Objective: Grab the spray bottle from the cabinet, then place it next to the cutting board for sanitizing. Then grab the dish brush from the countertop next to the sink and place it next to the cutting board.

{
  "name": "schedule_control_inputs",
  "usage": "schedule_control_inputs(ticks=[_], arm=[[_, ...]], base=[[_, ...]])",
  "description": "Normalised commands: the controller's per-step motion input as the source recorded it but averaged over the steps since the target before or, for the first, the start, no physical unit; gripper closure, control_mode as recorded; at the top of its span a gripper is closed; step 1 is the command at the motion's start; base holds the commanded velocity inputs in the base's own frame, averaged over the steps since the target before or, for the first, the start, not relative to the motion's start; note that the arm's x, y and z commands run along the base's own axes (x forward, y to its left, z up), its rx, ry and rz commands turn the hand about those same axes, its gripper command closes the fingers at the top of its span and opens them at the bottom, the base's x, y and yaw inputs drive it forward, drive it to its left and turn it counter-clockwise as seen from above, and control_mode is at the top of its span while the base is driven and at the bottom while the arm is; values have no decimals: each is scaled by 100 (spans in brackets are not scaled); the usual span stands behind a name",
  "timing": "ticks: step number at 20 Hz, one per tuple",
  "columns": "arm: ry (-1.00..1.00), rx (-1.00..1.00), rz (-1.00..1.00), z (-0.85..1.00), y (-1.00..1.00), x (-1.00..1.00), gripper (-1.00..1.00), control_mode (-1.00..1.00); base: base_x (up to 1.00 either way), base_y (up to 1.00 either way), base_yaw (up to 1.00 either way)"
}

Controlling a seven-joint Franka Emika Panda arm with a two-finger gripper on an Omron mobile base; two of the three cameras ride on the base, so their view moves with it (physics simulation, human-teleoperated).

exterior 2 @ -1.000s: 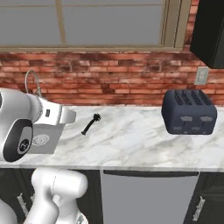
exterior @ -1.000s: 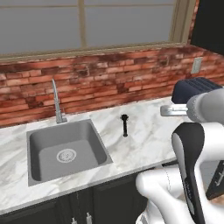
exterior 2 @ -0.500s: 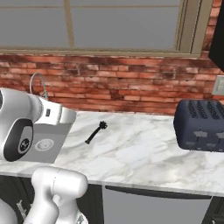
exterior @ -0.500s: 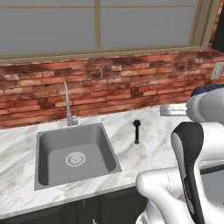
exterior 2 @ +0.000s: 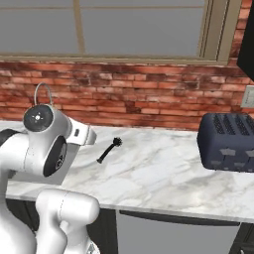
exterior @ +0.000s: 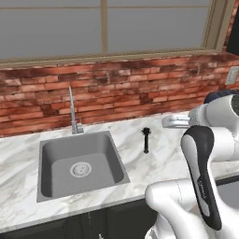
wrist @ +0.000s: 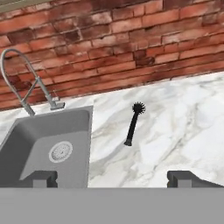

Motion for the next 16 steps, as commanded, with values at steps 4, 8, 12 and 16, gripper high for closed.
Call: schedule_control_inputs(ticks=[4, 8, 12, 16], arm=[[37, -5, -20, -86, 39, 68, -100, -100], [33, 0, -27, -71, 44, 71, -100, -100], [20, 0, -14, -40, 7, 57, -100, -100], [18, 1, 0, -22, -1, 48, -100, -100]], base=[[0, 0, 0], [0, 0, 0], [0, 0, 0], [0, 0, 0]])
